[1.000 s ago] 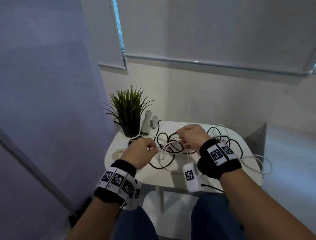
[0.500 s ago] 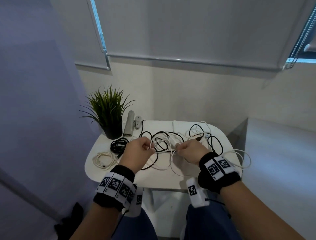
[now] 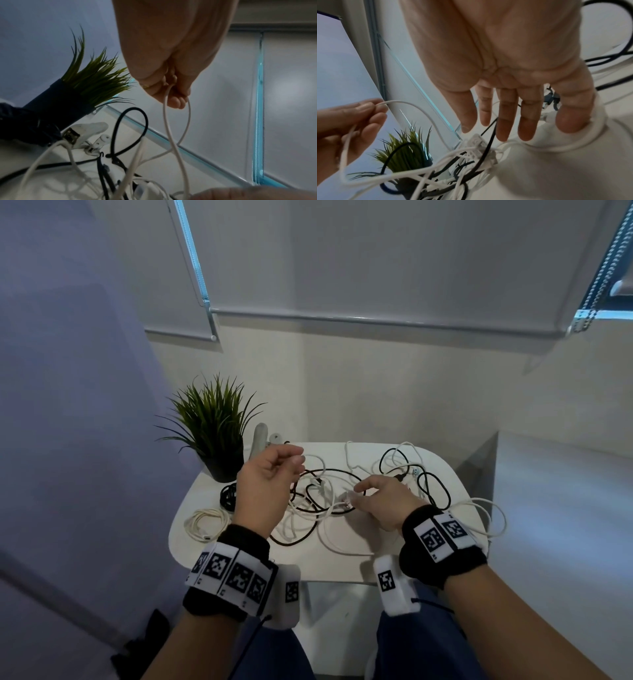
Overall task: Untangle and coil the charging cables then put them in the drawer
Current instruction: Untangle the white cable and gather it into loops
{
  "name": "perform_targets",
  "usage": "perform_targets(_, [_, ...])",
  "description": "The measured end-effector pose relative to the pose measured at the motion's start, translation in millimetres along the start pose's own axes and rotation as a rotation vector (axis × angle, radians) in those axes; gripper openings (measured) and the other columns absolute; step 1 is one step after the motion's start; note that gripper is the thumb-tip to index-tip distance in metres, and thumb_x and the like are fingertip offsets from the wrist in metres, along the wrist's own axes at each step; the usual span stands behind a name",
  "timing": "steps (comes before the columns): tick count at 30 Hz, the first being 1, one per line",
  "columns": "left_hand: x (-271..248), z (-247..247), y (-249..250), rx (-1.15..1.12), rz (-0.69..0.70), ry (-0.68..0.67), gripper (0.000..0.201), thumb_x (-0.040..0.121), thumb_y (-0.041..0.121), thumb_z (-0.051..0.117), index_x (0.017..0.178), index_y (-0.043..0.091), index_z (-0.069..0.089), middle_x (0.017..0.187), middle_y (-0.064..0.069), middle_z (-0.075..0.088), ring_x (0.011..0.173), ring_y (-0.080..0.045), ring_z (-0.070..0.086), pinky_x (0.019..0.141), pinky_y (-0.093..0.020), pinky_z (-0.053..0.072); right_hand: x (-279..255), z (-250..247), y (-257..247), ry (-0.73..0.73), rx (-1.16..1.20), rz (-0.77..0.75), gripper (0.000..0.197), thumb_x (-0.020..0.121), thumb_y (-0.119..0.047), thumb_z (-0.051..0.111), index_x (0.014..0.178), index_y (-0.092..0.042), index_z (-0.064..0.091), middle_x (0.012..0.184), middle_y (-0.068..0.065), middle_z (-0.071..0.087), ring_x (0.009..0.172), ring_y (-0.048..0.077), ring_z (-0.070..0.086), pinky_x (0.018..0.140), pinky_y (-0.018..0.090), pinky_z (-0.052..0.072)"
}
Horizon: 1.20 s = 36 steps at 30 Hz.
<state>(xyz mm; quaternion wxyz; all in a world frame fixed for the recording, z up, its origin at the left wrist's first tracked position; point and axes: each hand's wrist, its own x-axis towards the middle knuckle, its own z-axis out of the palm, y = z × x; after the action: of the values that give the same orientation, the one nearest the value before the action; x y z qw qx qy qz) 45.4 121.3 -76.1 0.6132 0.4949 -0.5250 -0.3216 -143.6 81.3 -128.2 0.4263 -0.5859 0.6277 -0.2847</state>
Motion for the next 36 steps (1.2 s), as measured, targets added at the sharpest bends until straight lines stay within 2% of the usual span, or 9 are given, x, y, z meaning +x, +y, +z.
perform_targets(4, [-8.7,3.2,-3.9,-0.002,-0.027,-0.128,0.021,0.088,-0.002,0.058,0.084,0.017,0.066,0.079,-0.002,0.071,0.076,-0.008,0.067,0.072,-0.016,0.052,-0.1,7.0,-7.8,0.015,-0.031,-0.031,0.028,0.078,-0.029,0.075,0.103,-0.025,0.063,0.104,0.005,0.062,0.097,0.020,0.059,0.084,0.028,0.047])
perform_targets(7, [-15.7,3.8,-9.3,-0.024,-0.044,-0.142,0.019,0.088,-0.001,0.058,0.084,0.016,0.066,0.080,-0.001,0.072,0.081,-0.011,0.068,0.075,-0.019,0.053,-1.1,13.6,-13.3,-0.013,-0.140,0.004,0.032,0.080,-0.030,0.072,0.108,-0.021,0.062,0.100,0.003,0.060,0.095,0.019,0.057,0.078,0.025,0.042])
perform_targets(14, [-8.2,-10.0,-9.5,-0.228,-0.081,0.056,0.019,0.093,-0.005,0.049,0.087,0.010,0.059,0.090,-0.009,0.068,0.082,-0.010,0.068,0.068,-0.017,0.053,1.3,10.8,-20.5,0.071,-0.352,-0.010,0.013,0.087,-0.023,0.064,0.094,-0.013,0.068,0.101,0.008,0.067,0.093,0.022,0.060,0.073,0.024,0.041])
perform_targets(21, [-5.6,-4.0,2.6,-0.208,-0.043,-0.141,0.020,0.092,-0.008,0.048,0.089,0.008,0.059,0.084,0.000,0.073,0.085,-0.007,0.069,0.074,-0.014,0.050,-0.4,13.7,-44.9,-0.004,-0.132,-0.220,0.040,0.078,-0.033,0.074,0.117,-0.032,0.063,0.102,0.003,0.057,0.088,0.017,0.056,0.061,0.016,0.040])
perform_targets(23, [-5.2,-2.8,4.6,-0.193,-0.028,-0.179,0.020,0.091,-0.007,0.049,0.089,0.009,0.060,0.082,0.004,0.074,0.086,-0.007,0.069,0.077,-0.014,0.050,4.3,18.2,-45.4,0.032,-0.114,-0.293,0.022,0.080,-0.036,0.071,0.102,-0.035,0.070,0.108,0.001,0.059,0.090,0.015,0.057,0.075,0.020,0.046])
perform_targets(26, [-5.5,-3.2,5.0,-0.193,-0.022,-0.206,0.019,0.092,-0.005,0.049,0.091,0.009,0.060,0.083,0.004,0.074,0.088,-0.007,0.069,0.078,-0.015,0.050,6.7,18.3,-46.3,0.148,-0.200,-0.312,0.010,0.083,-0.036,0.067,0.086,-0.029,0.074,0.106,0.003,0.048,0.104,0.018,0.049,0.094,0.033,0.042])
perform_targets(30, [-3.2,-7.6,-2.2,-0.169,-0.111,-0.217,0.021,0.100,0.011,0.041,0.099,0.015,0.061,0.090,-0.002,0.074,0.091,-0.015,0.069,0.085,-0.025,0.053,7.8,5.7,-53.0,0.107,-0.132,-0.324,0.017,0.088,-0.024,0.062,0.085,-0.012,0.074,0.085,0.008,0.064,0.081,0.019,0.057,0.075,0.027,0.043])
perform_targets(33, [4.0,-7.4,-13.7,0.014,-0.218,-0.260,0.023,0.101,0.015,0.039,0.097,0.019,0.061,0.097,-0.008,0.072,0.090,-0.018,0.068,0.085,-0.031,0.052,14.1,0.4,-55.9,0.093,0.104,-0.264,0.014,0.089,-0.011,0.060,0.082,-0.005,0.072,0.076,0.012,0.070,0.073,0.024,0.066,0.072,0.032,0.052])
perform_targets(36, [16.9,-7.0,-24.6,0.241,-0.287,-0.306,0.020,0.098,0.016,0.044,0.092,0.022,0.062,0.095,-0.006,0.067,0.086,-0.019,0.064,0.086,-0.038,0.051,14.0,-3.0,-61.9,0.043,0.293,-0.240,0.015,0.091,0.000,0.056,0.096,0.003,0.069,0.073,0.007,0.067,0.061,0.010,0.064,0.059,0.017,0.050])
